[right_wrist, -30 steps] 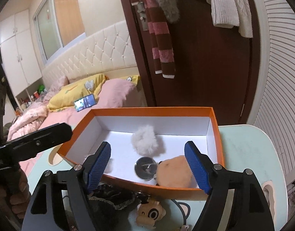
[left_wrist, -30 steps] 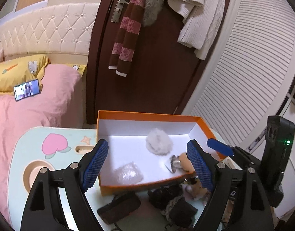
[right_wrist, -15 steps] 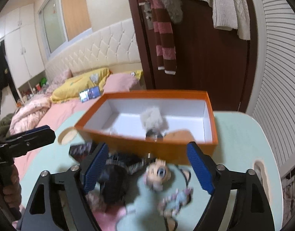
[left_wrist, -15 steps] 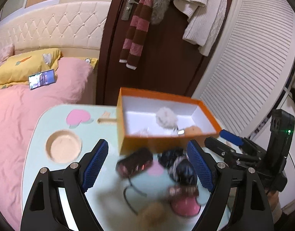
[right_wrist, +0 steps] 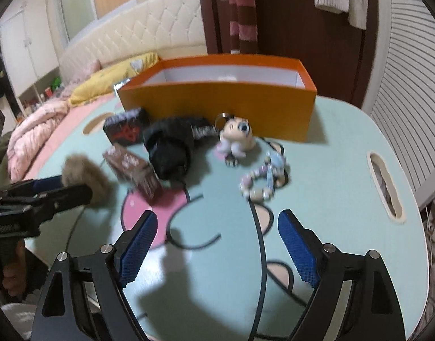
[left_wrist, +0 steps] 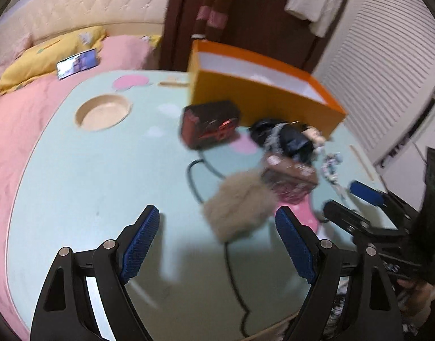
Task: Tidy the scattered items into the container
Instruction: 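Withdraw from the box and grasp the brown fluffy pompom with the left tool, then hold the brown pompom with the left tool while the right tool grasps the brown card box, then lower the brown pompom and card box into the orange box and release both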
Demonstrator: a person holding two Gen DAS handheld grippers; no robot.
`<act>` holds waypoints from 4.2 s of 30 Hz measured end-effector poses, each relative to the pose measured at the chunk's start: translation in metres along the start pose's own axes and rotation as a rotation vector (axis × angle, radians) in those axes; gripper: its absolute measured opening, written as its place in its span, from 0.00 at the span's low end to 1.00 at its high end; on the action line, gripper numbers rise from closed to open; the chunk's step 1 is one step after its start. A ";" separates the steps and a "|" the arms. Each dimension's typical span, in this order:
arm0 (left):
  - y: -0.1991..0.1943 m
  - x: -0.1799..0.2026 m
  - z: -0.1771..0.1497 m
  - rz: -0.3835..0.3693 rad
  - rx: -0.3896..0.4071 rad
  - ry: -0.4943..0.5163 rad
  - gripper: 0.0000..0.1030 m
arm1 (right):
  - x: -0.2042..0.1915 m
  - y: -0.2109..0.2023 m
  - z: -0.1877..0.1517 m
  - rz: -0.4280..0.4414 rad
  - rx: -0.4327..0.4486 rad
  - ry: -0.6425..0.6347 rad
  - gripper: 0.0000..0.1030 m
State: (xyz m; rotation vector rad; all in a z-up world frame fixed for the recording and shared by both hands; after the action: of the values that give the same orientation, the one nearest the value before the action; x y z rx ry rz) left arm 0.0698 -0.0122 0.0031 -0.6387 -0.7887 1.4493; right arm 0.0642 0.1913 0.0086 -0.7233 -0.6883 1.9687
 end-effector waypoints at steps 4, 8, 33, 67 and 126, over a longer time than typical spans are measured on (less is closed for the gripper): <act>0.000 0.008 -0.006 0.059 0.036 0.048 0.83 | -0.001 0.002 -0.007 -0.030 -0.021 -0.011 0.90; 0.002 0.015 -0.009 0.114 0.068 0.104 0.85 | 0.000 0.004 -0.012 -0.066 -0.025 -0.027 1.00; 0.006 0.027 0.013 0.006 0.103 0.200 0.59 | 0.007 0.005 -0.013 -0.078 0.025 -0.031 1.00; -0.017 -0.021 0.006 0.013 0.128 0.093 0.36 | -0.073 0.049 0.031 0.310 -0.056 -0.242 0.40; 0.047 0.078 0.158 -0.061 0.131 0.219 0.36 | 0.046 0.043 0.147 0.030 0.152 -0.018 0.18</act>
State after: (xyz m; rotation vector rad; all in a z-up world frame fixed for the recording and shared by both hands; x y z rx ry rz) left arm -0.0872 0.0544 0.0684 -0.6545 -0.5334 1.3377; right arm -0.0847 0.1860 0.0671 -0.6272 -0.5347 2.0325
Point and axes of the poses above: each gripper's, at about its wrist camera, not at the fingertips, and y roughly the way its jaws point, x to its right, z to its top, the point moved 1 cm from there along y, roughly the way its jaws point, and after that the axes turned 11 degrees about z, right-handed, at the moved point
